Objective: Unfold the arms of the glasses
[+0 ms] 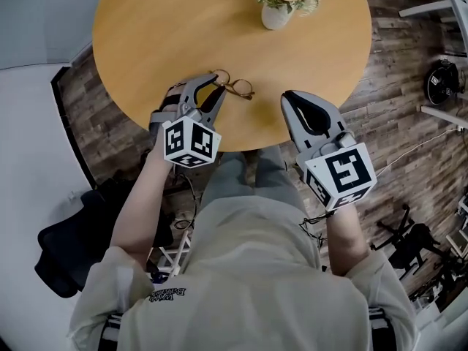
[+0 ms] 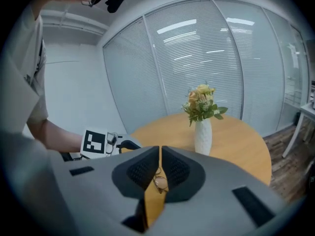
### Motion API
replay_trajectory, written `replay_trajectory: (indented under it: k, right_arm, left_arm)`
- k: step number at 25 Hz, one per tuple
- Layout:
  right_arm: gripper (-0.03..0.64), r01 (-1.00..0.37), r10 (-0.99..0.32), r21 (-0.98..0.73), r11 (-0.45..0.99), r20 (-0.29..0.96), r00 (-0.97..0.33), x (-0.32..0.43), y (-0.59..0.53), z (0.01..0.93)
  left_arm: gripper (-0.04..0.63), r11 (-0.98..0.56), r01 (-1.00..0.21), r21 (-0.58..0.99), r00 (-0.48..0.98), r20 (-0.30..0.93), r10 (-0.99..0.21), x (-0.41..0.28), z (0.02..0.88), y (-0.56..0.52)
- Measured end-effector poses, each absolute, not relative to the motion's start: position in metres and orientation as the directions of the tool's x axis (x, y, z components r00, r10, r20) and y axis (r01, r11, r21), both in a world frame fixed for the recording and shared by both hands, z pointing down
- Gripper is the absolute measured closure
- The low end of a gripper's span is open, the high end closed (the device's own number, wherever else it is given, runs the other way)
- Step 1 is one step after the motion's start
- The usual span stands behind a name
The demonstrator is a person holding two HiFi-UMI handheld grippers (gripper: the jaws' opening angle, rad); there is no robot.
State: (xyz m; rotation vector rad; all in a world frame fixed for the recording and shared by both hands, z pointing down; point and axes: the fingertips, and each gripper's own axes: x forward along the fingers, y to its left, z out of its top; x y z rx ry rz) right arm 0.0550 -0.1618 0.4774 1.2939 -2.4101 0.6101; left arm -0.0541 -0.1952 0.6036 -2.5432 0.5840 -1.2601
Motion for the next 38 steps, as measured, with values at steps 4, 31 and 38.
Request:
replay_trajectory:
  k: [4,31,38]
  right_arm:
    - [0.58,-0.842,-0.686,-0.231,0.488,0.495,-0.534,0.053,-0.163,0.491]
    - [0.58,-0.857,-0.657,-0.316,0.408,0.55,-0.516,0.066,-0.154,0.547]
    - [0.58,-0.855,-0.658,-0.331,0.399,0.547,-0.518,0.068,-0.15,0.551]
  left_arm:
    - [0.476,-0.919,-0.147,-0.367,0.498,0.775,-0.389,-0.055,0.634,-0.189]
    - [0.474,-0.885,0.072,-0.46,0.355,0.841,-0.409,-0.037,0.716,-0.191]
    - [0.536,-0.837,0.104,-0.537,0.37,0.802,-0.469,-0.03,0.713,-0.196]
